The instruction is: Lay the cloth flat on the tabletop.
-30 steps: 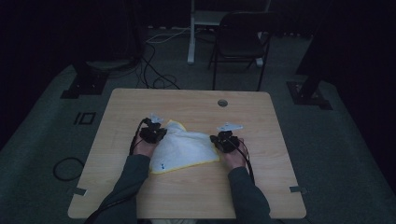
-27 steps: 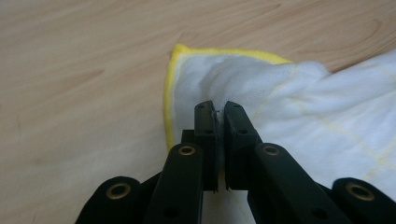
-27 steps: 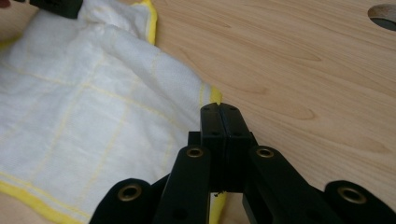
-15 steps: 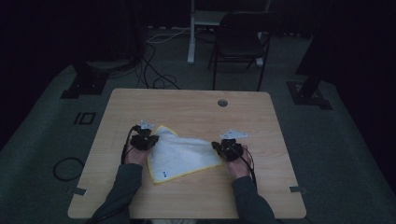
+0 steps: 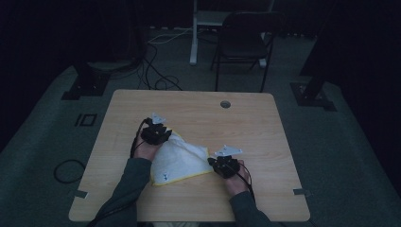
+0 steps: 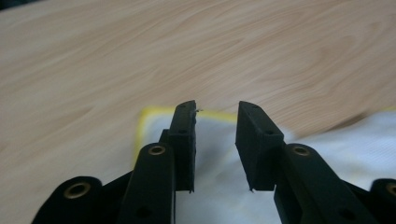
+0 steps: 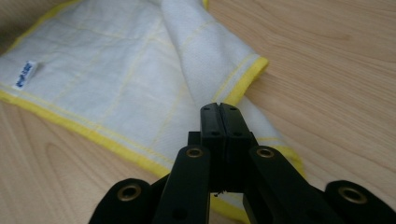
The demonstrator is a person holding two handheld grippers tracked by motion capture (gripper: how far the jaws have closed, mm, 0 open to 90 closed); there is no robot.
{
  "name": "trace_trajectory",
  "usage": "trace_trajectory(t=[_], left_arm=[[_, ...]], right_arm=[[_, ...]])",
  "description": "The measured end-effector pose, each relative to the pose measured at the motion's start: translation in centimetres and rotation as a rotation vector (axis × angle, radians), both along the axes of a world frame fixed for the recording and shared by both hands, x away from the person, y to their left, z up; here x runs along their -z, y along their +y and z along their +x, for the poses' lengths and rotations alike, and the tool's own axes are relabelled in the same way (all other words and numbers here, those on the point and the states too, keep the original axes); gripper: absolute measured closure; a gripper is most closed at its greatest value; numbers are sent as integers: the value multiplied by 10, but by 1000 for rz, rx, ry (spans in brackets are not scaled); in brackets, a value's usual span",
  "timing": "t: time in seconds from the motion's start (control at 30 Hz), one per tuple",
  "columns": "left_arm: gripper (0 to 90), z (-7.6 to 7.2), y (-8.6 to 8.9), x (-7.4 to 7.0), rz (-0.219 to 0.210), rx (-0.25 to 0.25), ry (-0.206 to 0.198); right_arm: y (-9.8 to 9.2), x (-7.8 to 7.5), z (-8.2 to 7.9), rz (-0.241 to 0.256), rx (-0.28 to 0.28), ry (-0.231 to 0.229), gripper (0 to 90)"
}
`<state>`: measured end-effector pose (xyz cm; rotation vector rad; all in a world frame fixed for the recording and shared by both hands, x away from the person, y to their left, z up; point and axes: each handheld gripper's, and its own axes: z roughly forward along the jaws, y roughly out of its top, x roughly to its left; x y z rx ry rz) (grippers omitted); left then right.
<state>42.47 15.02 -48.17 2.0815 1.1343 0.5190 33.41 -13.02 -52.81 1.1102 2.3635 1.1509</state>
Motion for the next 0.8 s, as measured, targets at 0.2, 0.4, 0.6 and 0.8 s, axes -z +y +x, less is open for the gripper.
trace_trajectory(t=[0.2, 0.4, 0.6, 0.8], left_arm=[[653, -10, -44, -2, -1, 152, 11], [604, -24, -79, 12, 27, 258, 45], [572, -21, -98, 20, 42, 262, 68], [551, -17, -112, 27, 62, 258, 95]], right_arm=[[6, 3, -7, -1, -24, -7, 900], [7, 3, -8, 2, -27, -5, 900], [11, 5, -11, 5, -44, -2, 899], [14, 5, -14, 7, -60, -5, 899]])
